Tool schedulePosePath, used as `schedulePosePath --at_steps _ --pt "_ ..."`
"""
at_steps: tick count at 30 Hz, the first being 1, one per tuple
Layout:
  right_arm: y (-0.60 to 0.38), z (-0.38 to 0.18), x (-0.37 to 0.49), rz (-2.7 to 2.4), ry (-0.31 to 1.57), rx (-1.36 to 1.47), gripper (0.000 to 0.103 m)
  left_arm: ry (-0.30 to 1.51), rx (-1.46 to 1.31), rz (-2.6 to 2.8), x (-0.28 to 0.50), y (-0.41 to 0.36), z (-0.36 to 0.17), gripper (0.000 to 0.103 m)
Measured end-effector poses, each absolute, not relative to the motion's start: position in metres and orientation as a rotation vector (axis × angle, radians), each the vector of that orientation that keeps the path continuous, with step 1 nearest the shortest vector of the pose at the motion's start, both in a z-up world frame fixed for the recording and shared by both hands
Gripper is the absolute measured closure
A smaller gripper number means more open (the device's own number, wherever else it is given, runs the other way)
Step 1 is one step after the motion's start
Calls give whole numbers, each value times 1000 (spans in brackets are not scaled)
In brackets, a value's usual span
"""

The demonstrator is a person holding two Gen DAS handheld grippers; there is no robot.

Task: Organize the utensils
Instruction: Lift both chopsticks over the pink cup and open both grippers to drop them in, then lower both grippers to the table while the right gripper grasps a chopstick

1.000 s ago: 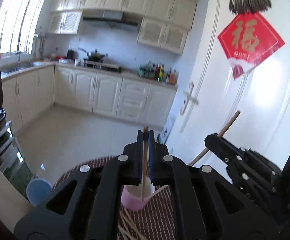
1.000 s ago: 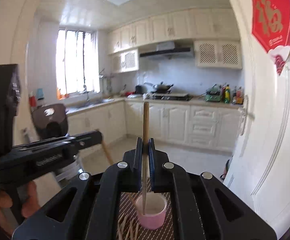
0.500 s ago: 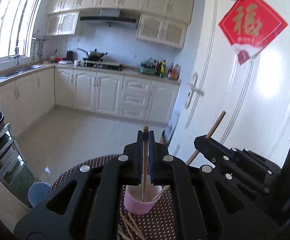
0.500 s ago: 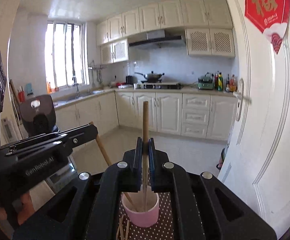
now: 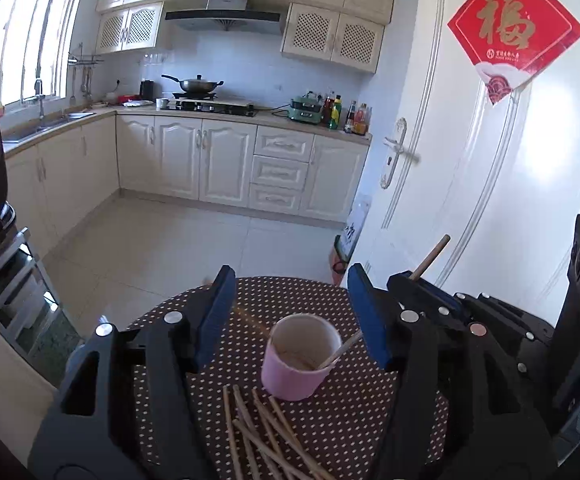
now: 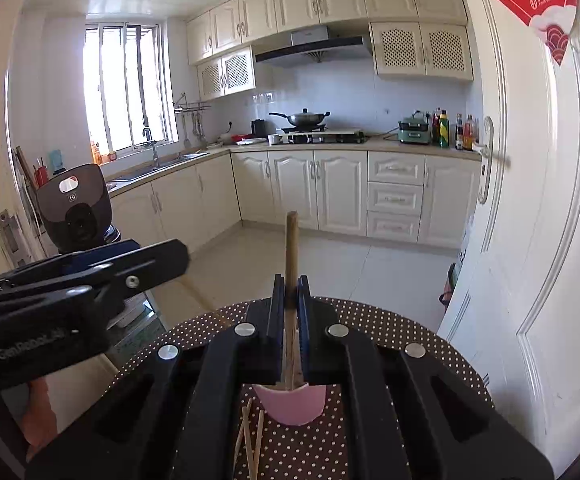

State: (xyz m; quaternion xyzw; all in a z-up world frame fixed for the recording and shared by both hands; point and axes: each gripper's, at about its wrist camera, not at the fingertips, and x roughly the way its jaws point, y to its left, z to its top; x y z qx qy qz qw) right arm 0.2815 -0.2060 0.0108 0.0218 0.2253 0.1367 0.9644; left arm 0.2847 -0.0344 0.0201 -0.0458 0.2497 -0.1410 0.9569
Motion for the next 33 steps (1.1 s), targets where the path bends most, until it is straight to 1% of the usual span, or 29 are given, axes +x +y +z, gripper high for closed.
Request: schedulePosePath --at_steps 3,5,6,7,8,9,10,17,20,26,31,33 --pt "-206 12 278 273 462 54 98 516 -93 -280 279 -30 19 45" --pt "-207 14 277 272 467 57 95 525 -84 -266 276 -28 18 40" --pt "-207 15 275 271 466 59 93 530 -79 -257 276 -28 19 39" --pt "-207 16 272 270 465 62 87 534 -81 -252 272 -24 18 38" --pt "-208 16 271 267 465 63 81 538 -87 -251 270 -20 17 34" --pt "-209 18 267 266 462 65 79 548 -92 -248 268 -15 16 32" --pt "-211 20 264 265 456 67 77 561 -91 -242 265 -9 14 32" --pt "-223 21 233 270 447 79 71 651 -97 -220 247 27 -7 32" --pt "-222 13 224 279 477 74 71 694 -85 -197 240 40 -22 32" --pt "-210 -23 210 316 578 51 71 812 -78 -161 240 64 -62 32" --pt "-174 -60 218 401 715 -9 71 904 -75 -169 244 67 -92 33" --pt "-153 -75 226 441 782 -57 73 933 -94 -178 247 69 -100 33"
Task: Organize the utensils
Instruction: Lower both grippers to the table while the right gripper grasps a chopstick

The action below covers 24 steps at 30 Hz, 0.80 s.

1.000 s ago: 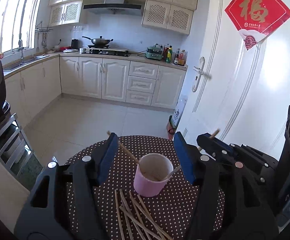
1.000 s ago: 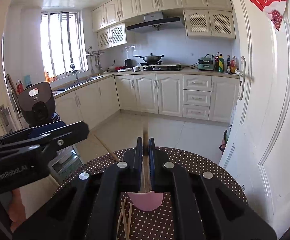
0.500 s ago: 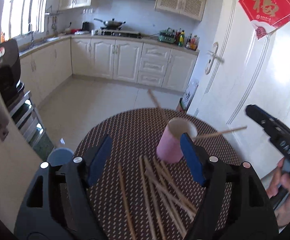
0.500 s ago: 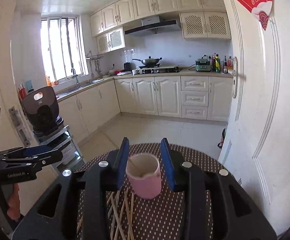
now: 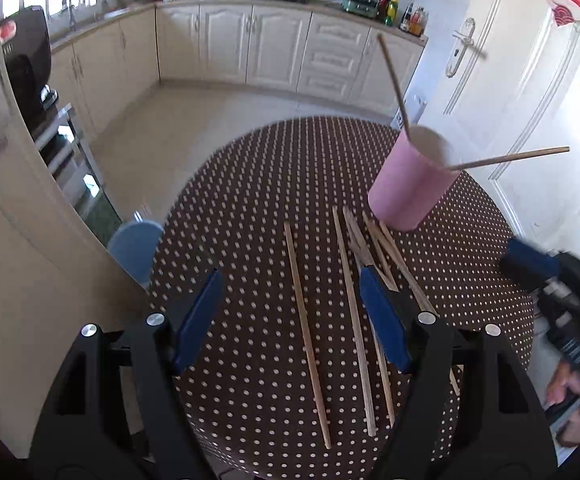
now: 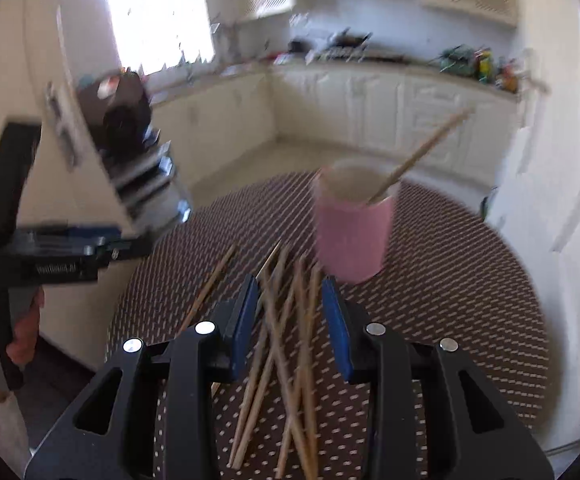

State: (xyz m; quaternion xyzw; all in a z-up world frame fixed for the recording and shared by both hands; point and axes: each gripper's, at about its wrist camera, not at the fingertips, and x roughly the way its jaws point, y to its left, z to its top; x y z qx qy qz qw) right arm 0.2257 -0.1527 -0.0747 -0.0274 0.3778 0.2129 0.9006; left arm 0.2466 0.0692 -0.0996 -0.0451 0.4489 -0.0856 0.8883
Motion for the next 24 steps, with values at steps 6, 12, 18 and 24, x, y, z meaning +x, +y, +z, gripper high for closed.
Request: schedulePosePath --at_steps 6,12,18,24 --pt "-100 -112 255 489 922 -191 81 1007 -107 -186 260 69 -121 44" --pt "-82 -139 288 477 1041 -226 83 1057 -112 -186 272 68 -142 45" --pt "-79 -154 313 463 1088 -226 97 1093 -111 -177 286 65 -156 45" --pt "-81 -150 310 488 1066 -214 98 1116 -108 -173 302 64 -164 45"
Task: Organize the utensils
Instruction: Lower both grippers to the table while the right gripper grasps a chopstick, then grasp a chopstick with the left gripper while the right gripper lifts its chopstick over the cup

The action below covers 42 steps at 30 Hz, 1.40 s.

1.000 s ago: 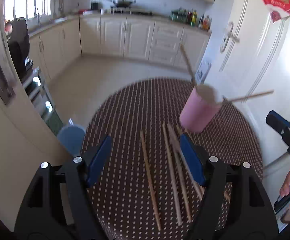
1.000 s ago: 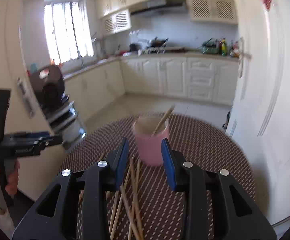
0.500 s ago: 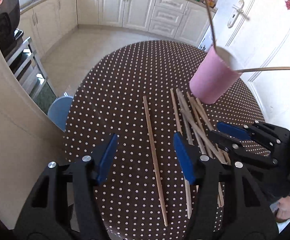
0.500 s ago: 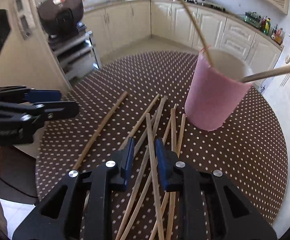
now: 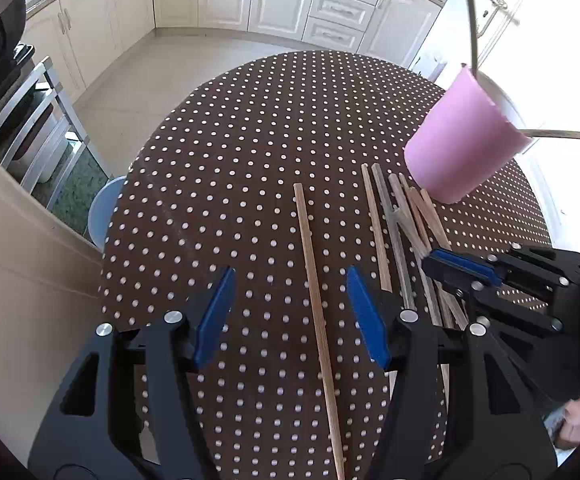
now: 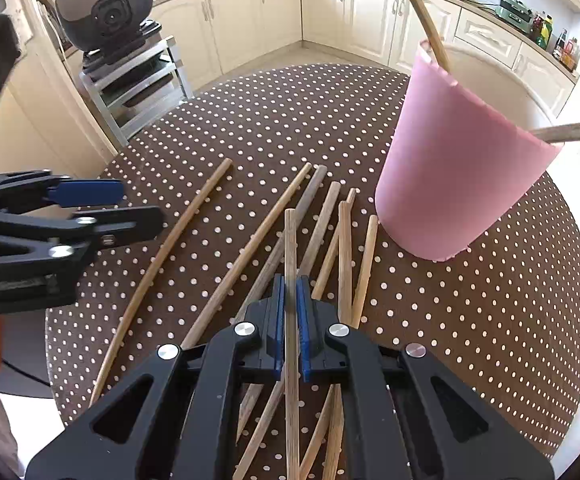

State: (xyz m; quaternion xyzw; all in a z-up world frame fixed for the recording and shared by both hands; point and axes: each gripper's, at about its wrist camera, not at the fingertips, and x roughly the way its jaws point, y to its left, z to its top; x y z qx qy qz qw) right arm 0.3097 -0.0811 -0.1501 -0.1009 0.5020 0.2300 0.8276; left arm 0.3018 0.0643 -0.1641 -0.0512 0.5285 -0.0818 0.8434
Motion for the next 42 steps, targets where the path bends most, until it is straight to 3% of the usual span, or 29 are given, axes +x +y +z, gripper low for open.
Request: schedulePosePath --at_steps 4,8,13,15,17,24,42 --pt "-85 -144 305 499 1040 -188 98 1135 -100 -167 316 59 -170 46" --pt "-87 -137 305 511 1022 -159 98 1165 -90 -172 329 52 -176 62" --pt "-93 -133 303 518 1009 -153 98 1187 -62 -157 340 45 -184 69" --pt "-96 -131 303 521 1006 -147 98 1179 -41 -135 342 43 -183 87" --pt "-96 -131 302 520 998 -144 98 1176 -51 -141 342 44 -183 95" --pt "-108 -116 289 532 951 -118 98 1097 -95 -168 321 47 -159 97" --pt "-147 -28 220 522 670 -35 98 701 -116 -277 229 28 -15 97"
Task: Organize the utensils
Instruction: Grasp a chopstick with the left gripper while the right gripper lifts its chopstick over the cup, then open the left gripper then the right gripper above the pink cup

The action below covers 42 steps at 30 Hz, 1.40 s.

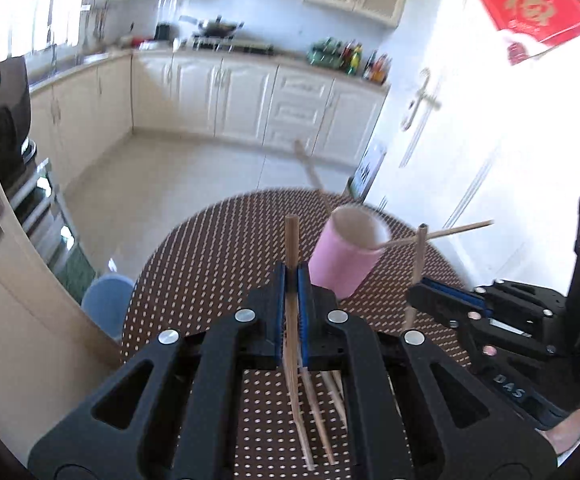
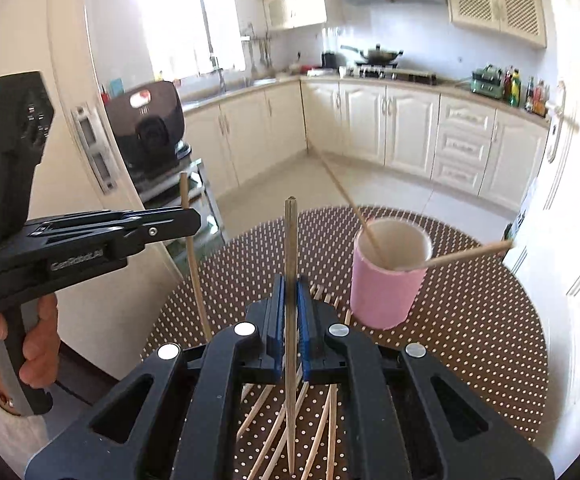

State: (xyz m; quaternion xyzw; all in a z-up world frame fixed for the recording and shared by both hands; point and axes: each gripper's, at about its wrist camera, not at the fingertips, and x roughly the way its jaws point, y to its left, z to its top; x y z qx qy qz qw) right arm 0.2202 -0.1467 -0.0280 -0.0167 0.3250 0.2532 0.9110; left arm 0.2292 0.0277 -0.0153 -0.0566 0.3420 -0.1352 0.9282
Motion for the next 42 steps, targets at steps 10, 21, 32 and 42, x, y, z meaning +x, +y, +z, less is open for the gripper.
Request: schedulePosePath --at_steps 10,21,32,42 --pt "-171 18 200 449 426 31 98 472 -105 -303 206 -1 30 97" --pt "-188 51 213 319 194 99 98 326 -177 -267 235 -11 52 97" --pt "-200 50 237 243 102 100 98 255 -230 -225 277 -22 46 97" --pt "-202 35 252 231 143 98 98 328 -170 -257 292 -34 14 97"
